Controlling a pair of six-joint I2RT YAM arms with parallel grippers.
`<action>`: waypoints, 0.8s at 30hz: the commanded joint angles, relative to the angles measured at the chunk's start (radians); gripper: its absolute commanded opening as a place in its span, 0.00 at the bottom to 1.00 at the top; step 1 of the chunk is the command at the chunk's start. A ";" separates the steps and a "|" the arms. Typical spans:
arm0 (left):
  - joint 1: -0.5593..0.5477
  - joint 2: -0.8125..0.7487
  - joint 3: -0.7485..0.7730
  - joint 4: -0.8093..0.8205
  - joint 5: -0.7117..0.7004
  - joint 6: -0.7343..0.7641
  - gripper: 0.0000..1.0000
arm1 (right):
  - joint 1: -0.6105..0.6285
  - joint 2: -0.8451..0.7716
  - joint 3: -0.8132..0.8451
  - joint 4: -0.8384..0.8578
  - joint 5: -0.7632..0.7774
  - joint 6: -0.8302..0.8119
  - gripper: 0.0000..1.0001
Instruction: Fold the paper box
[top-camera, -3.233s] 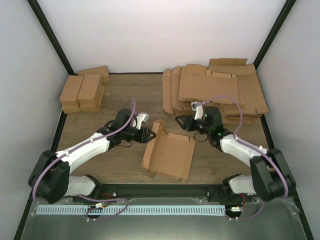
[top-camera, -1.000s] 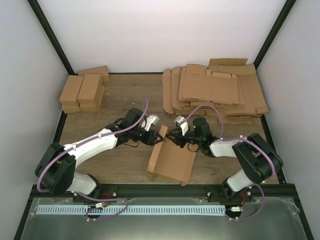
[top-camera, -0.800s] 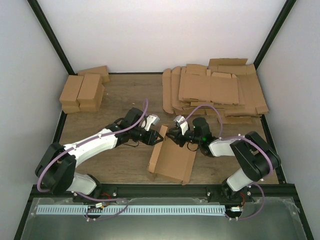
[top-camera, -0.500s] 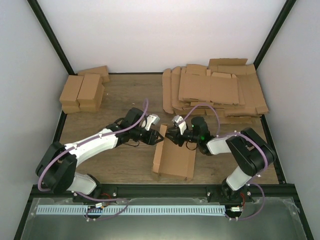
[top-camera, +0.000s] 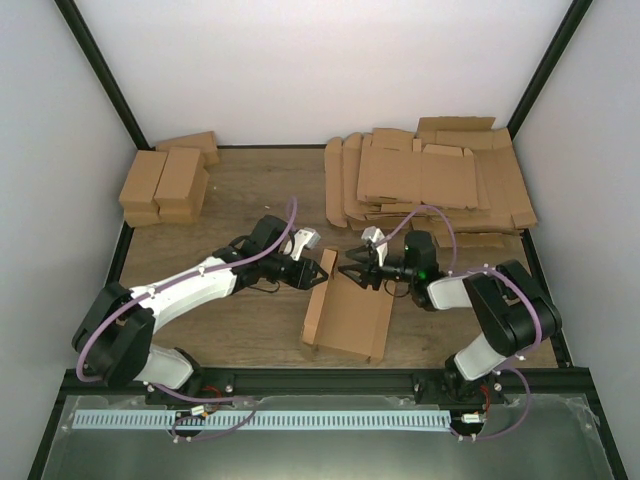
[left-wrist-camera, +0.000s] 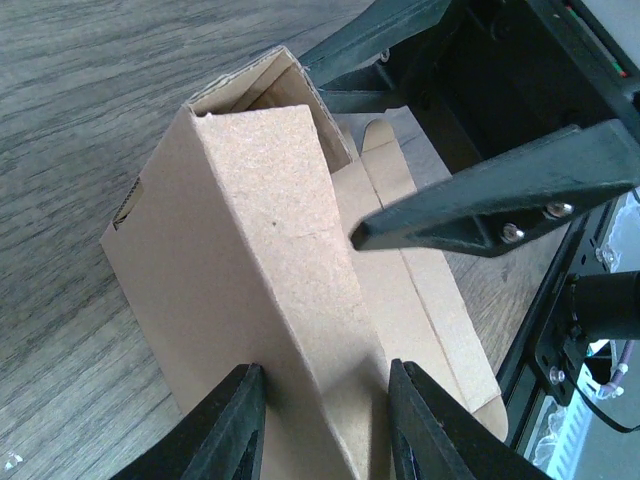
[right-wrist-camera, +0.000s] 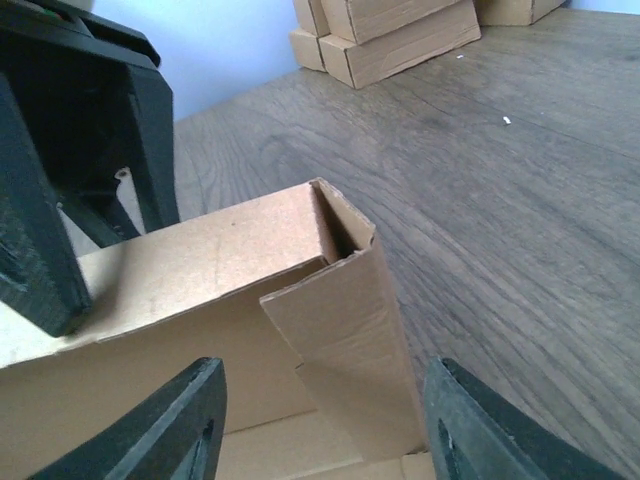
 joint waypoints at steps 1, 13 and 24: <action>0.001 0.026 -0.008 -0.041 -0.033 0.008 0.36 | -0.024 -0.008 -0.023 0.107 -0.098 0.033 0.60; 0.003 0.037 -0.003 -0.034 -0.010 0.010 0.36 | -0.059 0.119 0.110 0.016 -0.095 -0.008 0.61; 0.033 0.048 -0.015 0.002 0.072 0.007 0.36 | -0.057 0.251 0.233 -0.002 -0.420 -0.103 0.60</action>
